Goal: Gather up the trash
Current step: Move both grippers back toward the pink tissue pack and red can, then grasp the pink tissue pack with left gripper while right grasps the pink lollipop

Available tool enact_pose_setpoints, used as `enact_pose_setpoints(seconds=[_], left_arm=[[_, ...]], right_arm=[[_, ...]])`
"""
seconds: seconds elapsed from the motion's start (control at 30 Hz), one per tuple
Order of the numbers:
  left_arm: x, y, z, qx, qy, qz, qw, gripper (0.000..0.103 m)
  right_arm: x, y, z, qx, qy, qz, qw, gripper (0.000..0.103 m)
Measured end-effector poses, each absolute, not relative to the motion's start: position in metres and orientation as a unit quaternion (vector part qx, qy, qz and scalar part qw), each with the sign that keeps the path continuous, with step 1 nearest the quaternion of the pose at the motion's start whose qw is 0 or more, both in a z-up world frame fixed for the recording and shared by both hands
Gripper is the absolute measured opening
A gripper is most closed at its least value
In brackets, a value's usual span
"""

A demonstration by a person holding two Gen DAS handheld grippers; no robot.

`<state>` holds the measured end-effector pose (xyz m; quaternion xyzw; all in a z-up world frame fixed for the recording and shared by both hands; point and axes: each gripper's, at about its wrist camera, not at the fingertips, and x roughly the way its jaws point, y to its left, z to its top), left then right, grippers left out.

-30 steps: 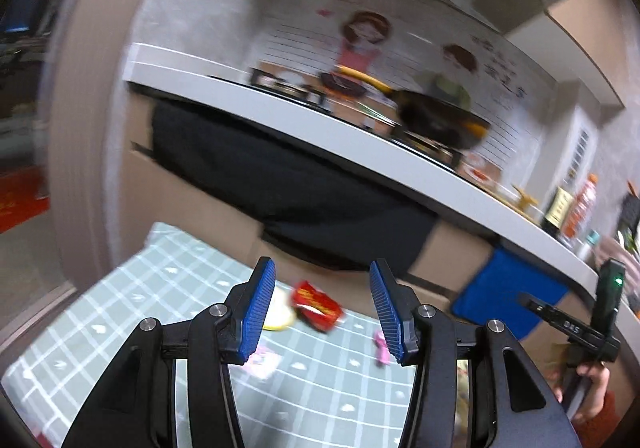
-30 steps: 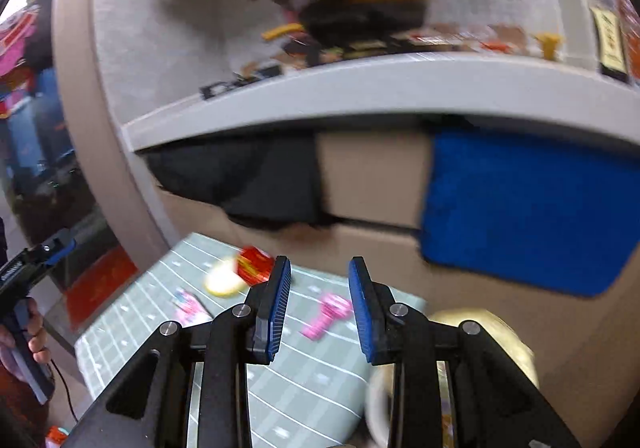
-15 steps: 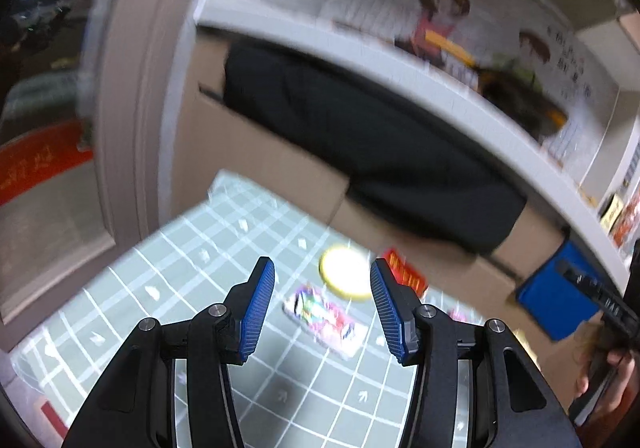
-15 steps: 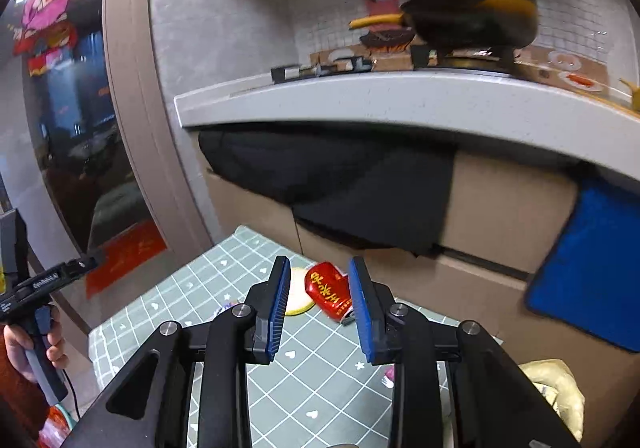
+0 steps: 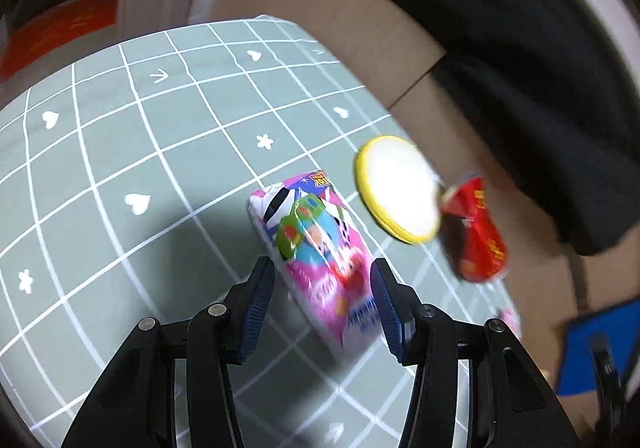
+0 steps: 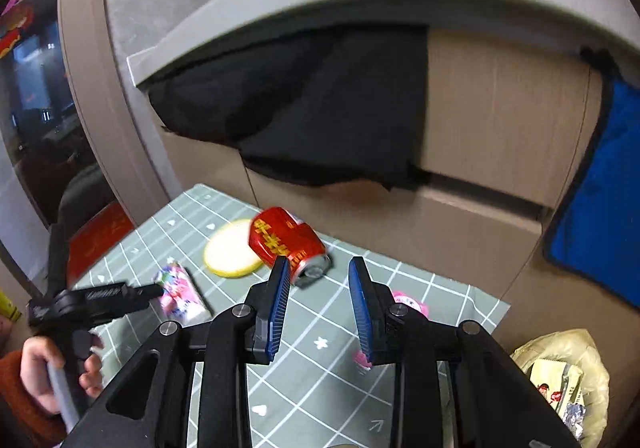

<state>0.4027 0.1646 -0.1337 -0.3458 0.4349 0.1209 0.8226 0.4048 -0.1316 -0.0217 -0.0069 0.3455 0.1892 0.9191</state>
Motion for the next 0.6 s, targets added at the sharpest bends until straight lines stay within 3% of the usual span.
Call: enact_pose_setpoints(seconds=[0.33,0.47,0.6], left_arm=[[0.449,0.129,-0.140,-0.219,0.447,0.146,0.855,0.051],[0.442,0.128,-0.139,-0.184,0.444,0.091,0.872,0.041],[0.407,0.137,-0.135,-0.177,0.464,0.034,0.867,0.039]], right_arm=[[0.430,-0.133,-0.054,-0.009,0.372,0.235,0.898,0.029],[0.446,-0.122,-0.062,-0.023,0.383,0.249,0.889,0.030],[0.459,-0.135,-0.067,-0.019,0.389,0.197,0.900,0.030]])
